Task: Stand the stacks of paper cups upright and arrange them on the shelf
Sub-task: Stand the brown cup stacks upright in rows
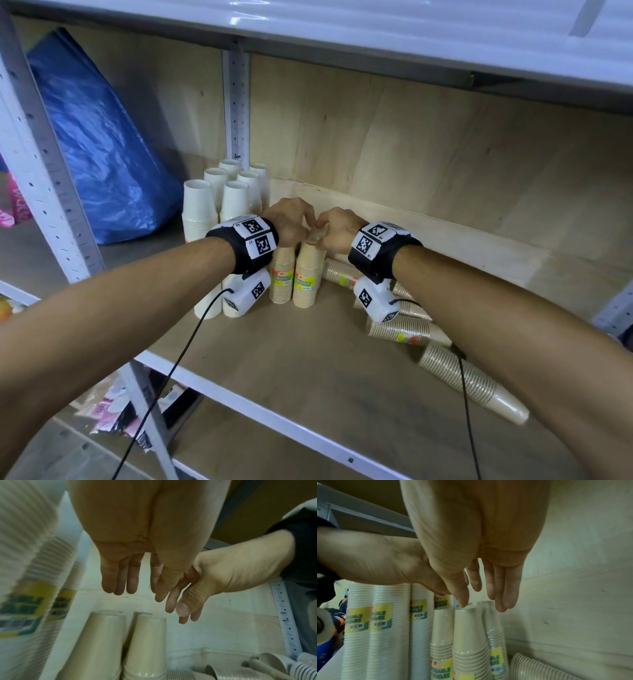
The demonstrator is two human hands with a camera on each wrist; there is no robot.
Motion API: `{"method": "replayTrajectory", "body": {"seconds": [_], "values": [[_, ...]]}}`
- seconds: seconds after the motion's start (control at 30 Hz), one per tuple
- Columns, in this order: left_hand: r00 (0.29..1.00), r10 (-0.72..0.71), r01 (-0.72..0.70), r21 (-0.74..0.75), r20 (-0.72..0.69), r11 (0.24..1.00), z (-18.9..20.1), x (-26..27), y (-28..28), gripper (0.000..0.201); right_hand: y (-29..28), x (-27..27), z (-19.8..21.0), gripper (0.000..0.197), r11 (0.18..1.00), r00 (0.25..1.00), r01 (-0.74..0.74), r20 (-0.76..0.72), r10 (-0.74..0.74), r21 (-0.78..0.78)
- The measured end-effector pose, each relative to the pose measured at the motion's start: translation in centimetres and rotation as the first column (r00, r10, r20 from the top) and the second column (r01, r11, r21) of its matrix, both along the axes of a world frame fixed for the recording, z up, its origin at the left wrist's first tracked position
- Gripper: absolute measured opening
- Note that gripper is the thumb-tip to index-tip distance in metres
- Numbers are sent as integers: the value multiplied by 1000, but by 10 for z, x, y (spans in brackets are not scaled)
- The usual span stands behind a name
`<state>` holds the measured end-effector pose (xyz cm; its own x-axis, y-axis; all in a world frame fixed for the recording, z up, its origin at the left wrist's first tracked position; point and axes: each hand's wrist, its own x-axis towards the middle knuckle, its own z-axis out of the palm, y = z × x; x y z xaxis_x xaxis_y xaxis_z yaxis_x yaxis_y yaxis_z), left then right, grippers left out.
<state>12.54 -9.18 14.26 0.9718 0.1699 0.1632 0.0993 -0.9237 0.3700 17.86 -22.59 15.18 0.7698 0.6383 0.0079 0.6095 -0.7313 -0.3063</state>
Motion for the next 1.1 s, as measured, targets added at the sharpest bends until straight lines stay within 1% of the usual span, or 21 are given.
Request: {"method": "replayTrajectory", "body": {"seconds": [0.17, 0.33, 0.5, 0.67, 0.83, 0.93, 1.1], "values": [[993, -120, 120, 21, 20, 993, 9, 12, -23, 27, -33, 9, 5, 41, 997, 997, 79, 25, -78, -28], [966, -258, 258, 8, -32, 966, 4, 27, -63, 29, -82, 16, 0, 49, 983, 986, 164, -13, -165, -81], [919, -378, 375, -47, -112, 926, -11, 38, -112, 35, -139, 17, -20, 49, 953, 963, 261, -32, -269, -156], [859, -476, 476, -50, -186, 878, -35, 46, -156, 41, -197, 8, -40, 46, 920, 924, 349, -99, -370, -179], [813, -532, 534, -61, -238, 843, -61, 50, -189, 48, -242, -7, -59, 46, 890, 892, 405, -120, -435, -211], [804, -535, 537, -69, -260, 841, -75, 53, -198, 53, -259, -18, -68, 44, 878, 891, 382, -134, -433, -289], [797, -503, 521, -42, -334, 853, -94, 57, -206, 61, -277, -29, -86, 42, 843, 876, 387, -137, -463, -374]]}}
